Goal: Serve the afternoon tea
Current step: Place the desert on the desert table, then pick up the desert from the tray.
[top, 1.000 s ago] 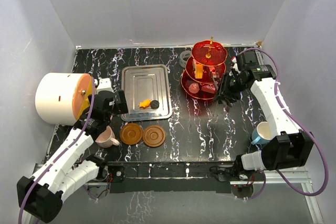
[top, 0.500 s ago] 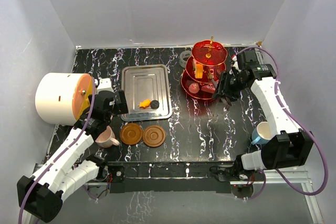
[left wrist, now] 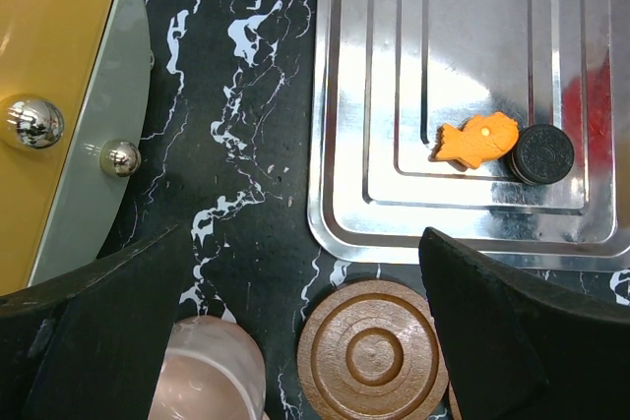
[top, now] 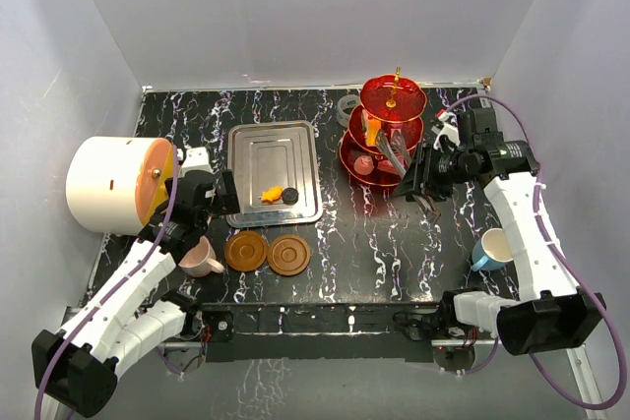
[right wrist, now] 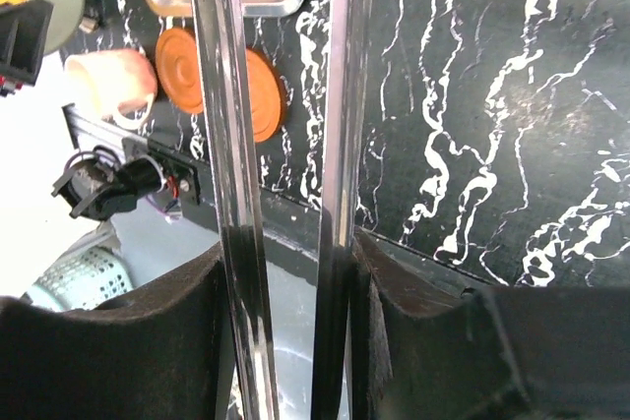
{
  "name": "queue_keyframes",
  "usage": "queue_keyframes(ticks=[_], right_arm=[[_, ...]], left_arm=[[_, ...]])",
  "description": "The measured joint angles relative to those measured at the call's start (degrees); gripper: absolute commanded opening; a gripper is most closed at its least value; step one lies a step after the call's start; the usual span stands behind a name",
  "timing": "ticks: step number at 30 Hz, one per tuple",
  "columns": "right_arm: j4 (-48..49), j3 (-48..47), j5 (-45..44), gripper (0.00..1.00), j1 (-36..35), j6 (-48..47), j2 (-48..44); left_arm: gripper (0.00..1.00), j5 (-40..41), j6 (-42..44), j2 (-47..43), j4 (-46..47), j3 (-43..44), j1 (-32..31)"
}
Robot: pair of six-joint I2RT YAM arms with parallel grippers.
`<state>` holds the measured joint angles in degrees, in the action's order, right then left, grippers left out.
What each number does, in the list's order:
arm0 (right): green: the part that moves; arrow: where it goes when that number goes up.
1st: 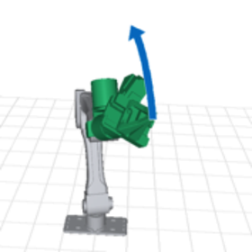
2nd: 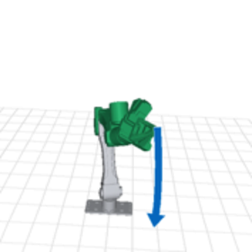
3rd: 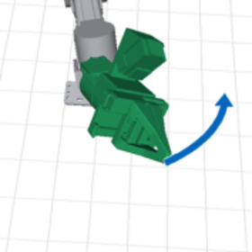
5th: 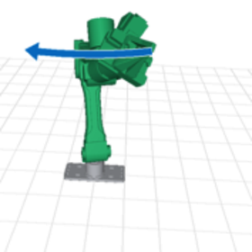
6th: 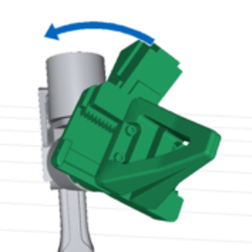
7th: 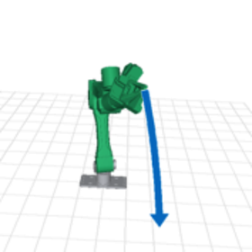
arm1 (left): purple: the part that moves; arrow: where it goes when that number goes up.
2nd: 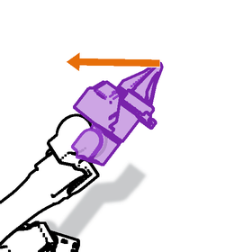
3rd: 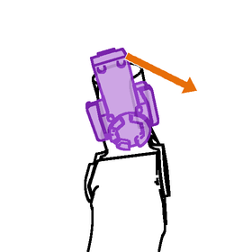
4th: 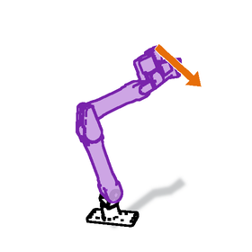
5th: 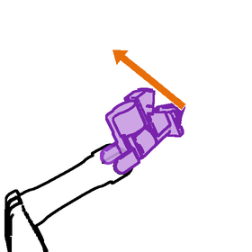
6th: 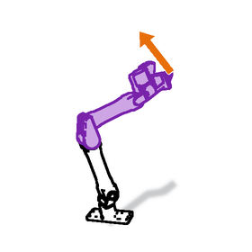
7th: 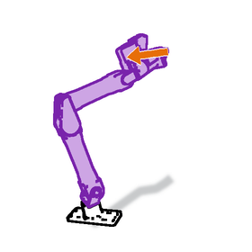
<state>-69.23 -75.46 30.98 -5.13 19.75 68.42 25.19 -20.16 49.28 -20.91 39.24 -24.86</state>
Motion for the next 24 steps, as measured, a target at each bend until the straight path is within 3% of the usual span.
queue_keyframes(ticks=[15,24], right_arm=[[2.14,4.70,11.65,0.36,-1.77,-2.97,-3.23],[2.32,4.70,12.52,0.36,-9.44,-3.34,-2.32]], left_arm=[[0.99,4.20,-0.90,-0.07,-2.27,0.52,0.00],[0.99,3.76,-2.01,-0.57,-4.94,2.25,0.00]])
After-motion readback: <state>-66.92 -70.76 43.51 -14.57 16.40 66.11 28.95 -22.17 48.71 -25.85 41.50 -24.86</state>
